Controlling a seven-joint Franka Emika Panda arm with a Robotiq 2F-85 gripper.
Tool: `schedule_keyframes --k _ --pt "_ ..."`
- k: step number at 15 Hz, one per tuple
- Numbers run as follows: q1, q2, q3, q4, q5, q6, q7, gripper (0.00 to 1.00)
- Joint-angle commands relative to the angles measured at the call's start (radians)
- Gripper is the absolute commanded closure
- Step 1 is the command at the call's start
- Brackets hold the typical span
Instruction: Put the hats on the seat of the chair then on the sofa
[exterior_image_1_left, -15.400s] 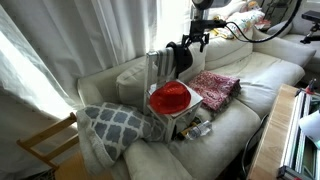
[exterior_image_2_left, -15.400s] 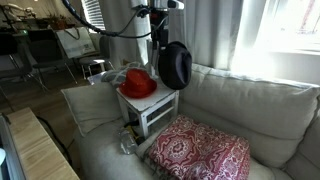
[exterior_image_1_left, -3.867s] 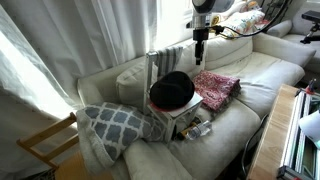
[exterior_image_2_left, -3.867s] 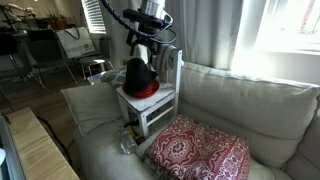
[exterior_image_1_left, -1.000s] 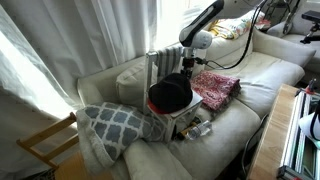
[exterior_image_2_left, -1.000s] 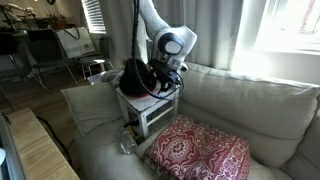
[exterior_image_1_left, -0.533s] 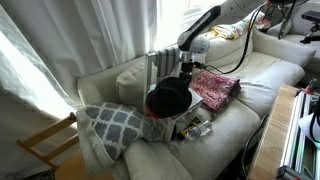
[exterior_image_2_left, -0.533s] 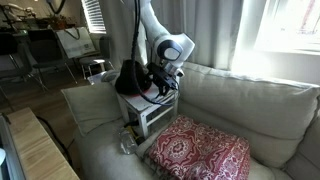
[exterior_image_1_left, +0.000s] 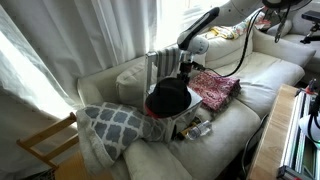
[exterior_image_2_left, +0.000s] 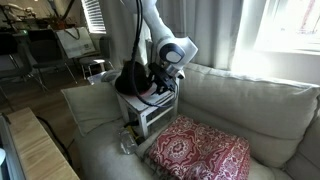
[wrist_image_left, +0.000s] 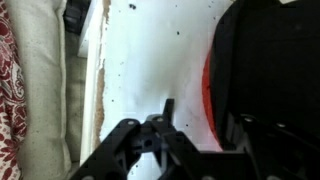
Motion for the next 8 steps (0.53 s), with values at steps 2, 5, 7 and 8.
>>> schedule_keyframes --k 2,5,7,8 --pt "-0.014 0.071 0.024 0.082 0.038 -0.091 0.038 0.39" --pt "-0.007 0.096 0.018 0.113 0.047 -0.145 0.068 0.38" --pt "-0.009 0.112 0.018 0.134 0.062 -0.165 0.082 0.63" --pt "-0.011 0.122 0.019 0.145 0.067 -0.173 0.086 0.63"
